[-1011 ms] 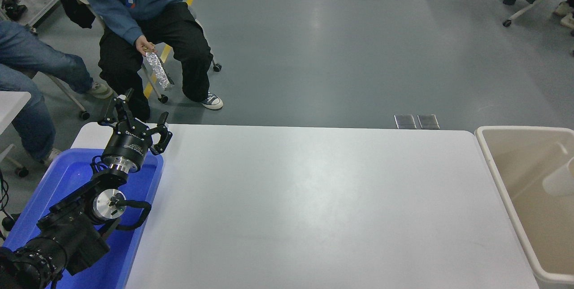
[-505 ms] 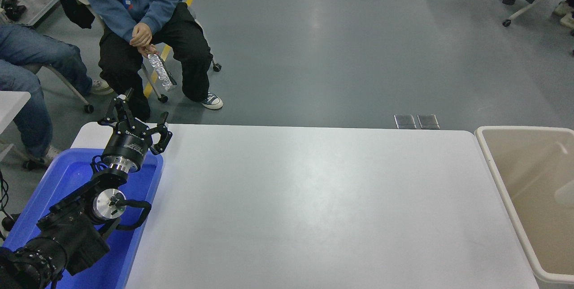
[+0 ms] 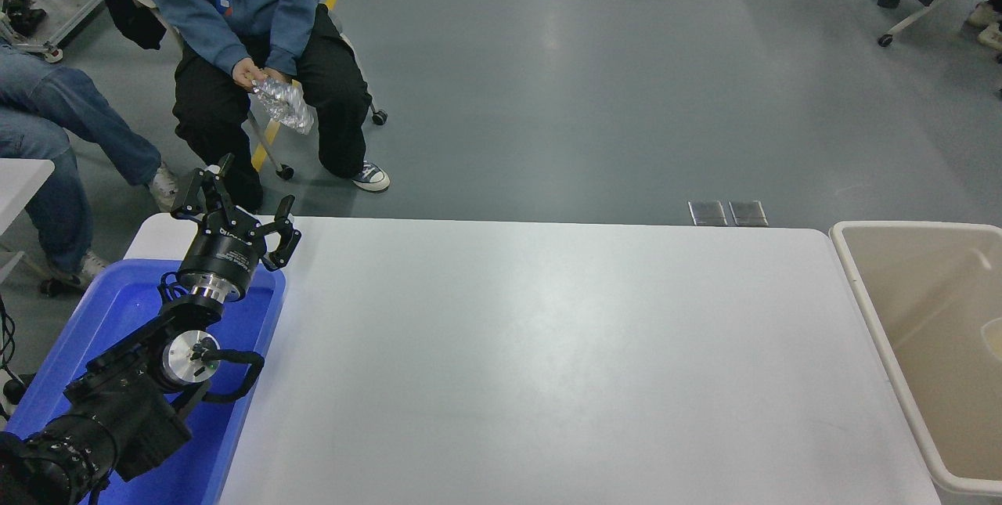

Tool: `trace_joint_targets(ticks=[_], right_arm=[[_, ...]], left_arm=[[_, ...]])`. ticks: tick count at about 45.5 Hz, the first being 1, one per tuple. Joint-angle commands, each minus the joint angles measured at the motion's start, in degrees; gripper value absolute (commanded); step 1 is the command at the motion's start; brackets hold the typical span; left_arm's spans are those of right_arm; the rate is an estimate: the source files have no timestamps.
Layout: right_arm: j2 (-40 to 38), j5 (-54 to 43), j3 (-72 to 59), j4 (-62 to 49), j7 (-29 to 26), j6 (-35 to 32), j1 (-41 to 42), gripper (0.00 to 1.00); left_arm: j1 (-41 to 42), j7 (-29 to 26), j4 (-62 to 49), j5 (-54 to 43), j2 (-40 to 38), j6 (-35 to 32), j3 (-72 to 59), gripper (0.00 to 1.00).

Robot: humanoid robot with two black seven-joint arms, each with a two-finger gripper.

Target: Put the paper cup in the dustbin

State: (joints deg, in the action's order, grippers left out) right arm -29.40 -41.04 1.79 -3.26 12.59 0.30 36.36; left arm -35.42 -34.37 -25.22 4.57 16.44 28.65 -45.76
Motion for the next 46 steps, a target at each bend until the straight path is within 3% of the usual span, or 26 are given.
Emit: trace_joint_targets(ticks=[1, 10, 19, 46], right_arm=[[0.93, 10.45, -0.21, -0.08, -0.11, 0.23, -0.67, 0.99], [1.02, 14.32, -0.12, -0.08, -0.11, -0.04, -0.06, 0.99], [1.02, 14.32, -0.21, -0.17, -0.11, 0.49, 4.86, 0.99], [3.74, 14.32, -3.2, 0.36, -0.11, -0.47, 7.58, 0.99]], left_arm=[[0.0, 0.0, 0.0, 0.0, 0.0, 0.0, 0.06, 1.0], [0.0, 0.0, 0.0, 0.0, 0.0, 0.0, -0.03, 1.0], [0.0, 0.0, 0.0, 0.0, 0.0, 0.0, -0.03, 1.0], [0.0, 0.0, 0.0, 0.0, 0.0, 0.0, 0.06, 1.0]])
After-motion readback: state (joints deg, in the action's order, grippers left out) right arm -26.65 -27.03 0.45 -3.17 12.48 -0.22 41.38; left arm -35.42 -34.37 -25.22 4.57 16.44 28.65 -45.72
